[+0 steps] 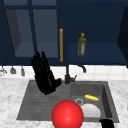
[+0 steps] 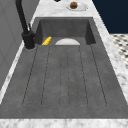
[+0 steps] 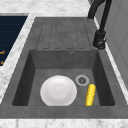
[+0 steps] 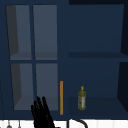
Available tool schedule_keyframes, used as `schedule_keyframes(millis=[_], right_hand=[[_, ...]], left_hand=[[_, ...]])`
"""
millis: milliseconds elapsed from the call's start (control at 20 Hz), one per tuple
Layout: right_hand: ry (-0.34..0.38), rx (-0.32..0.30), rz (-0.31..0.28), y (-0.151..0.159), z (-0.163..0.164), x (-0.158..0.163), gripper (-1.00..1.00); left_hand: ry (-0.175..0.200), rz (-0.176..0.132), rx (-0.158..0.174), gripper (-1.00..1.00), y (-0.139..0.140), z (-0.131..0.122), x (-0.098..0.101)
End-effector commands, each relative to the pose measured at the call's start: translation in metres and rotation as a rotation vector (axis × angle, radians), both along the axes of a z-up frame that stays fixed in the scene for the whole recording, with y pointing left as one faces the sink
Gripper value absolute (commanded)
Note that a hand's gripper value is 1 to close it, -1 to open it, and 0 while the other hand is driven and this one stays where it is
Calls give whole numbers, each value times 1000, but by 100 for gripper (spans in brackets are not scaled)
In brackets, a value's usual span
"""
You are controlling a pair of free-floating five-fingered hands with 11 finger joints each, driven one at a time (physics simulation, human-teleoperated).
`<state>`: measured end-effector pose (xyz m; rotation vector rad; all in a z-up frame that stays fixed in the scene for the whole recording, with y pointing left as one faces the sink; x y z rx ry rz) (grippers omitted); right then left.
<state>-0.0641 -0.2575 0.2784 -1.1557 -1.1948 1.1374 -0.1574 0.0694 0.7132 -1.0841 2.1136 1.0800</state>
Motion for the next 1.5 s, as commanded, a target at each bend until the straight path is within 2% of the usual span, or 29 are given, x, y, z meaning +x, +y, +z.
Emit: schedule_keyframes(millis=[0, 700, 900, 1050, 1300, 1450], right_hand=[[0, 0, 0, 0, 0, 0, 0], [0, 0, 0, 0, 0, 0, 0], [0, 0, 0, 0, 0, 0, 0], [0, 0, 0, 0, 0, 0, 0], [0, 0, 0, 0, 0, 0, 0], [0, 0, 0, 0, 0, 0, 0]], left_hand=[[-102, -60, -125, -100, 0, 0, 0], [-118, -48, -144, -100, 0, 1, 1], [-136, 0, -151, -100, 0, 0, 18], [-156, 26, -157, -100, 0, 0, 29], [-185, 41, -169, -100, 1, 0, 43], [-183, 48, -175, -100, 1, 1, 48]])
